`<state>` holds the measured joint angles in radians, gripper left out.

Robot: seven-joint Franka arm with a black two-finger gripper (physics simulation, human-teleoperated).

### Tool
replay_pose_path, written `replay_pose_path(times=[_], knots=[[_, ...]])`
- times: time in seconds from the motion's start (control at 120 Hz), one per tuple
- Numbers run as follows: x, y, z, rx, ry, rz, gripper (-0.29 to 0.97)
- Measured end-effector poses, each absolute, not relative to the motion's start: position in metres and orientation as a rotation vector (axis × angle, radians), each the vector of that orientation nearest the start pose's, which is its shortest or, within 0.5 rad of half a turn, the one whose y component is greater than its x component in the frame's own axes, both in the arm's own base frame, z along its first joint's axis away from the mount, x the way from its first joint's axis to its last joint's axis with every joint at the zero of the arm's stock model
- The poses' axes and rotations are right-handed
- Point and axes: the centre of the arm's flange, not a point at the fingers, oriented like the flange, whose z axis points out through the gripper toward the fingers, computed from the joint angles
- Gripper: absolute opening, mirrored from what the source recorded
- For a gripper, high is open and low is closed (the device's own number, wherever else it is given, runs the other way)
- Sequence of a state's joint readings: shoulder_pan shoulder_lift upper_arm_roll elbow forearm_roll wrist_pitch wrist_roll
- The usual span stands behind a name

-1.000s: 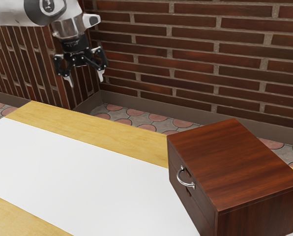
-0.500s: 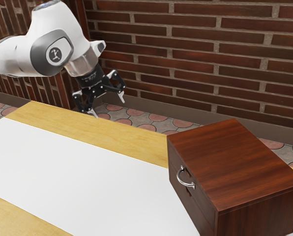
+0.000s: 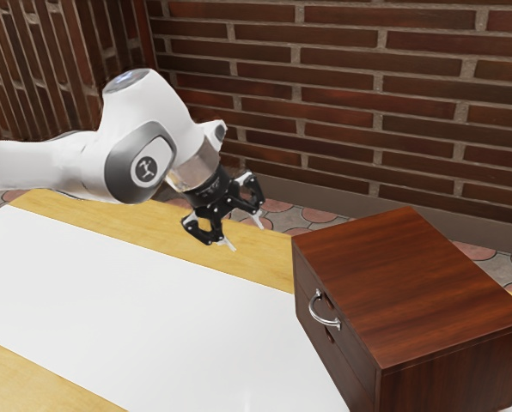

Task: Pull the drawer handle with one arm to open the drawer

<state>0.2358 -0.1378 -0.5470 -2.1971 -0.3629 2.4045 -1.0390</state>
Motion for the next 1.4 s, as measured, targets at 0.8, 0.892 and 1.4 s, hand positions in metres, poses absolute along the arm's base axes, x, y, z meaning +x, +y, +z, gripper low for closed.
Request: replay_pose_path(times=[0.8, 0.892, 1.4], knots=[[0.485, -0.256, 0.402, -3.221, -1.518, -0.083, 0.22], [0.477, -0.273, 0.396, -3.247, -1.488, -0.057, 0.21], [0.516, -0.207, 0.385, -3.137, -1.746, -0.121, 0.2]])
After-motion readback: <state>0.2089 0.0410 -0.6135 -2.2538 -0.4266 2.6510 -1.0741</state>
